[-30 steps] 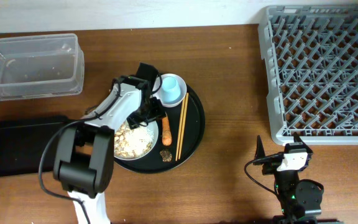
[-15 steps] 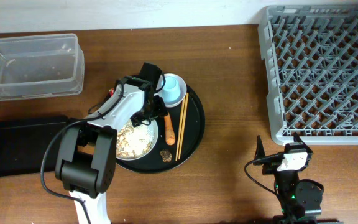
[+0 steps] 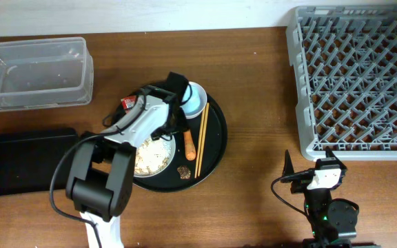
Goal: Sort waste into correct bins and load items into the dishwasher rack
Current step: 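Lower the left gripper and grasp the white plate's rim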
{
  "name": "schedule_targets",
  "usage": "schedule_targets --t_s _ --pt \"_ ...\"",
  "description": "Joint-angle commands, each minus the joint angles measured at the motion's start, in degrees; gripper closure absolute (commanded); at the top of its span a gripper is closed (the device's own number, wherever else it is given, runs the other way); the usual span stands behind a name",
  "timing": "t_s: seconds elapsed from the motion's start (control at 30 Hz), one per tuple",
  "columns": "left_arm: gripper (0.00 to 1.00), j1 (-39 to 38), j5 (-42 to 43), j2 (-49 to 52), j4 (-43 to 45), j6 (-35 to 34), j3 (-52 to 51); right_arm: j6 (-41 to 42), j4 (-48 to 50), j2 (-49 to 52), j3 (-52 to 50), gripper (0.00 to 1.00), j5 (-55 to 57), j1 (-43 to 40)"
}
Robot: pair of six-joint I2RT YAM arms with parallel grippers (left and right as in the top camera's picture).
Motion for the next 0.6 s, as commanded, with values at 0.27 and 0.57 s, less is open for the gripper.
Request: schedule_targets --t_s 0.27,0.57 --pt "0.42 -0.63 -3.78 0.55 -0.46 -2.32 0.66 -0.11 -0.09 -0.48 -0.52 0.02 0.5 0.37" --pt "0.44 -1.88 -3.78 2.12 -0.72 -2.32 0.66 -0.09 -0.09 -0.48 -0.52 0.02 0.5 0.37"
